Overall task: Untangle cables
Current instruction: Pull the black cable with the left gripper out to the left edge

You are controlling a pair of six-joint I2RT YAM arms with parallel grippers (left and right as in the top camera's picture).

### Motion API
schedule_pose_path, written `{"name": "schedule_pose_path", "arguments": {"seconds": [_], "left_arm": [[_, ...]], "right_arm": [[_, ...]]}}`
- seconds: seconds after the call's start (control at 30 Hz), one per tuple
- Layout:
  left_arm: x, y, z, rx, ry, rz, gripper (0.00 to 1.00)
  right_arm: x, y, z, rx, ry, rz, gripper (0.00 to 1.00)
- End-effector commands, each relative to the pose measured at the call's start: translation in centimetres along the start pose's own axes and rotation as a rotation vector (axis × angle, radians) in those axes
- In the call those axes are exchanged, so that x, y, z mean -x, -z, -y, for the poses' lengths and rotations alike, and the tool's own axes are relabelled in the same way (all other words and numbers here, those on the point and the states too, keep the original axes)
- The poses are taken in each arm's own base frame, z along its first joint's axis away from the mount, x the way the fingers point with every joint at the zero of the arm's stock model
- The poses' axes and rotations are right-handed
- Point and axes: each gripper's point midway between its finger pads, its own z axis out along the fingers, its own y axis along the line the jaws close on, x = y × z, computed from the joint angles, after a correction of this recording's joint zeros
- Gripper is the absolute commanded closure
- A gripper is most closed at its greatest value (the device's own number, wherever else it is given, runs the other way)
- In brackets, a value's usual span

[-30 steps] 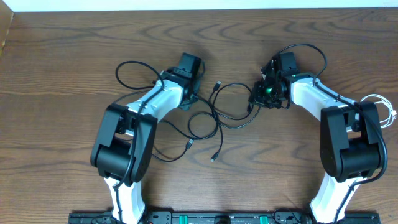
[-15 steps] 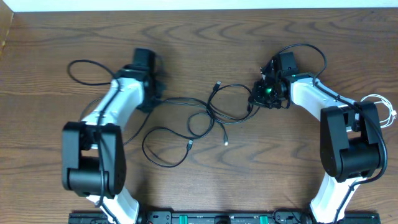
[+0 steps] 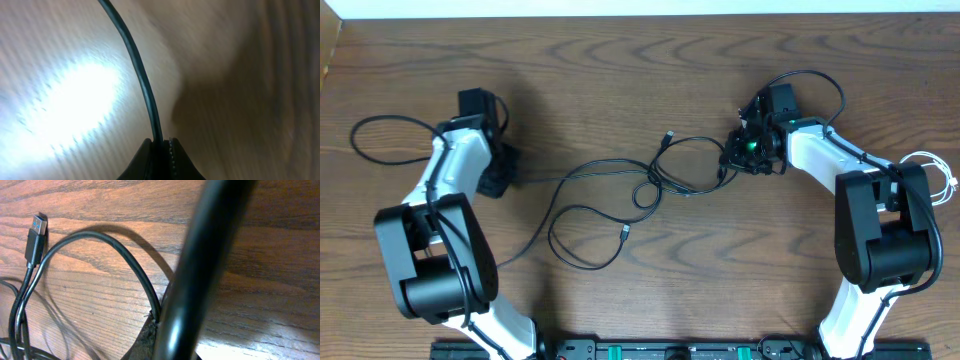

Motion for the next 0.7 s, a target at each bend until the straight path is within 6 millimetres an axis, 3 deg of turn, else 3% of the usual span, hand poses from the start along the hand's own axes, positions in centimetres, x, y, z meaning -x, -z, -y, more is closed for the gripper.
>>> {"name": "schedule_pose_path", "arguments": {"seconds": [0.0,0.47,0.67], "left_arm": [[2.4,-0.5,-3.0,0.081,0.041,0.052,0.92],[6.0,-1.2,-10.0,0.179,0.255,0.003,0.92],[6.5,-1.4,-11.9,0.192,0.344,-0.027,0.87]], "right_arm": [[-1.0,-1.3,2.3,-0.068,-0.043,-0.032,0.99],[-1.0,-1.3,2.3,-0.069,-0.042,-0.032,0.99],[-1.0,-1.3,2.3,-0.069,-0.042,-0.032,0.99]]}}
